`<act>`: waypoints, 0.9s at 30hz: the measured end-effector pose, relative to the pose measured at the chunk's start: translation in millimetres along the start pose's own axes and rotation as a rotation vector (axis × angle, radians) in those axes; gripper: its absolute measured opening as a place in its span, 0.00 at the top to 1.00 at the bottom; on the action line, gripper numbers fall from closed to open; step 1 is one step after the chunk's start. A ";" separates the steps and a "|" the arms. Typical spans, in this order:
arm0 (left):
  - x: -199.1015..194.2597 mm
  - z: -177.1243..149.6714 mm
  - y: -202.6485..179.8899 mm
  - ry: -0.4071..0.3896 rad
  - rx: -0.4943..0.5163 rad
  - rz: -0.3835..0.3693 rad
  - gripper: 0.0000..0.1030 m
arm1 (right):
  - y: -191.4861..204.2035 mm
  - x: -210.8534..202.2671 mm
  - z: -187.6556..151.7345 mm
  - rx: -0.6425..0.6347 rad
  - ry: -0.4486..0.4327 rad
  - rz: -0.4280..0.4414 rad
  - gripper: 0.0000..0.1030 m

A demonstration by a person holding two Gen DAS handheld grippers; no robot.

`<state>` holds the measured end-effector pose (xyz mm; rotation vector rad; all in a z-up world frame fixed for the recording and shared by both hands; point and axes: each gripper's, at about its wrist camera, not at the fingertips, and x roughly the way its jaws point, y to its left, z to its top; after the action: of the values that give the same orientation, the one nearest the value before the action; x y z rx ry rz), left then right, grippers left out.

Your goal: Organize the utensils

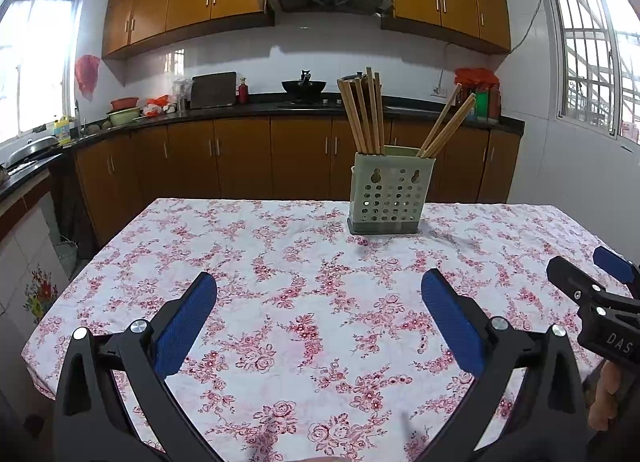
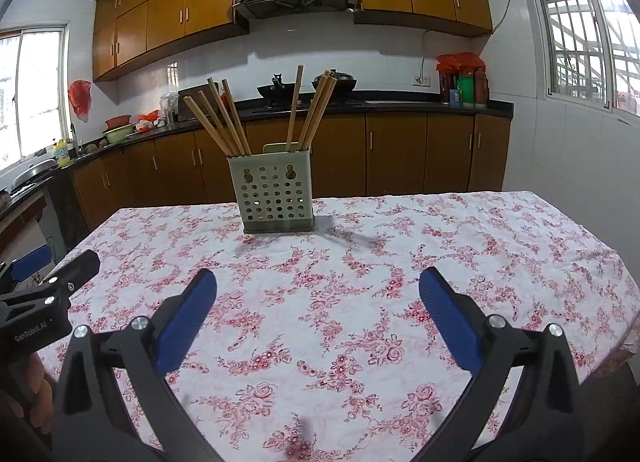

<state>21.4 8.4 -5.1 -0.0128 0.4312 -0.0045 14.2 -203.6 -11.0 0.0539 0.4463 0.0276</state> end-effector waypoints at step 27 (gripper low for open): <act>0.0 0.1 -3.2 0.001 0.003 -0.011 0.02 | -2.4 -0.3 0.7 0.000 0.001 0.000 0.04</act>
<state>21.4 5.2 -5.0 -0.0121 0.4320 -0.0159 14.2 -206.0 -10.4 0.0536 0.4469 0.0275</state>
